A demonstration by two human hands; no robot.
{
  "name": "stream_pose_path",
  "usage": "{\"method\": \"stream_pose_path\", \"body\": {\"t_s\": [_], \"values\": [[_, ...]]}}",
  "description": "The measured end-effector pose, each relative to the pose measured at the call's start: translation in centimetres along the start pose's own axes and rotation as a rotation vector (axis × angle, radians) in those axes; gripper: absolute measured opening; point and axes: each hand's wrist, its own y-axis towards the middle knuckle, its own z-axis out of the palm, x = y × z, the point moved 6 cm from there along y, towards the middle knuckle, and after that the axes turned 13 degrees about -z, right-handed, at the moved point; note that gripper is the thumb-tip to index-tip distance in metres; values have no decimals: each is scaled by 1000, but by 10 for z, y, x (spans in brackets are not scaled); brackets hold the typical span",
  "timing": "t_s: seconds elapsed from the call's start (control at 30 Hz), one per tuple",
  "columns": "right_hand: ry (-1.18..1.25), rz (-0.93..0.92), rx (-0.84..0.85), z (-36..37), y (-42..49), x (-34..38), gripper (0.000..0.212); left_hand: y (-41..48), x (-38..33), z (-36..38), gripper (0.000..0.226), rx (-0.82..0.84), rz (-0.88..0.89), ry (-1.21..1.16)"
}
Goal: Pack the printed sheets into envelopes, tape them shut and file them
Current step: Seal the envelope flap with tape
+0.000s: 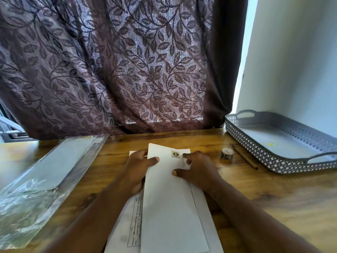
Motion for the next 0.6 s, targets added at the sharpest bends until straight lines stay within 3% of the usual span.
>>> {"method": "stream_pose_path", "body": {"t_s": [0.17, 0.3, 0.43, 0.6], "values": [[203, 85, -73, -3, -1, -6, 57, -5, 0, 3, 29, -18, 13, 38], [444, 179, -160, -9, -10, -6, 50, -7, -5, -3, 22, -69, 58, -68], [736, 226, -54, -3, -30, 5, 23, -1, -8, -15, 22, -130, 92, -151], [859, 307, 84, 0, -59, 0, 15, 7, -5, -26, 20, -203, 67, -237]]}}
